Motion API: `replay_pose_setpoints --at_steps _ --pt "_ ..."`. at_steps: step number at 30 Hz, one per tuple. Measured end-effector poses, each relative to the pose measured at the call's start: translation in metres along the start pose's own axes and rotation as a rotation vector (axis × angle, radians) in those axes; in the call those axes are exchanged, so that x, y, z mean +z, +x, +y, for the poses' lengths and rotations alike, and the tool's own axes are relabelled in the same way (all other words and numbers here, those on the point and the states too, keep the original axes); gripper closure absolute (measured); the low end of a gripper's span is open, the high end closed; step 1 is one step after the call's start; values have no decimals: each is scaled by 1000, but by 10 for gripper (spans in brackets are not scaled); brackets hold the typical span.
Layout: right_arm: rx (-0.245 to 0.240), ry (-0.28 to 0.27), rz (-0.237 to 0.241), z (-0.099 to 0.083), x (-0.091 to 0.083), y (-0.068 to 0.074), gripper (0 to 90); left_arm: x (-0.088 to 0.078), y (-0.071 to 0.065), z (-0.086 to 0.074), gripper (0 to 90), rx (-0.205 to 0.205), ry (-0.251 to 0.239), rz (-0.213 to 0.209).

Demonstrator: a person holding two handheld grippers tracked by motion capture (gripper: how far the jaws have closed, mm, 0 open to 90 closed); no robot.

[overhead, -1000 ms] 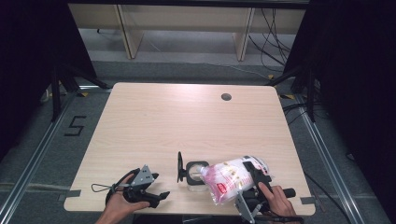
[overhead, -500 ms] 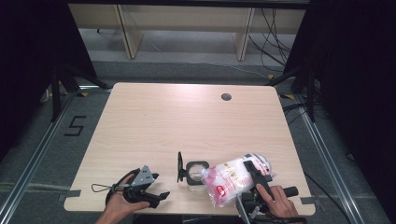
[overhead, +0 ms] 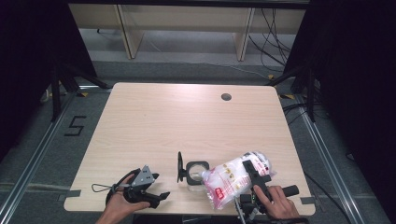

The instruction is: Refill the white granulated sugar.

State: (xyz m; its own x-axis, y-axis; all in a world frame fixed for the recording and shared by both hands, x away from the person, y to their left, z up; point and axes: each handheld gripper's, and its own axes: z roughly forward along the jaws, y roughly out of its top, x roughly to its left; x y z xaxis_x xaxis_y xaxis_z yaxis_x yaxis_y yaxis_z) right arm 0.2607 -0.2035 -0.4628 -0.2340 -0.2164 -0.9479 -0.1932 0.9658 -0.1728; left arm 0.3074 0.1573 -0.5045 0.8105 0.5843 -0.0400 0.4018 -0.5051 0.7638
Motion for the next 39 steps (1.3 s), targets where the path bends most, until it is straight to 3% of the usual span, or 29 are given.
replay_pose_setpoints --at_steps 1,4,5,9,11,15,16,17,19,20,21,22,24,31,32,33,34,36,38,39 --pt "-14 -26 -39 0 2 0 420 0 0 0 225 -5 -4 -7" --pt "-31 -8 -39 1 0 -1 420 0 0 0 225 -2 -3 -2" --pt "-40 -24 -59 0 1 -3 421 0 0 0 225 -3 -3 -3" --pt "-31 -13 -59 -1 -1 -2 421 0 0 0 225 0 -1 1" --pt "-67 -14 -79 -1 -1 -5 422 0 0 0 225 -1 -1 -3" --pt "-33 1 -78 -2 -2 -3 422 0 -1 1 223 3 -9 -15" --pt "-93 -6 -71 -2 -1 -7 423 0 0 1 224 30 -7 -15" --pt "-54 -6 -68 -2 -1 -4 423 0 0 1 224 19 -6 -13" --pt "-36 -2 -78 -2 -2 -3 423 0 -1 0 224 -1 -7 -11" --pt "-27 6 -82 -2 -3 -3 423 0 0 1 224 14 -7 -13" --pt "-59 -9 -96 -1 -3 -7 423 0 0 1 224 28 -6 -14" --pt "-59 -9 -96 -1 -3 -7 423 0 0 1 224 28 -6 -14" --pt "-78 -5 -89 -1 -3 -10 424 0 -1 0 224 -1 0 -5" --pt "-81 16 -75 -2 -4 -11 424 0 -1 1 224 11 -4 -10" --pt "7 36 -62 -4 -5 -6 424 0 0 1 224 26 -5 -13" --pt "-36 -7 -92 -5 -3 -9 424 0 0 1 224 30 -4 -13" --pt "-52 -7 -86 -4 -3 -10 424 0 -1 0 224 -2 -4 -12" --pt "-56 -9 -91 -4 -2 -10 424 0 0 0 224 3 2 -1" --pt "-19 8 -71 -5 -3 -7 424 0 -1 0 224 7 -6 -12" --pt "-48 -1 -75 -4 -3 -9 424 0 0 0 224 25 -4 -11"
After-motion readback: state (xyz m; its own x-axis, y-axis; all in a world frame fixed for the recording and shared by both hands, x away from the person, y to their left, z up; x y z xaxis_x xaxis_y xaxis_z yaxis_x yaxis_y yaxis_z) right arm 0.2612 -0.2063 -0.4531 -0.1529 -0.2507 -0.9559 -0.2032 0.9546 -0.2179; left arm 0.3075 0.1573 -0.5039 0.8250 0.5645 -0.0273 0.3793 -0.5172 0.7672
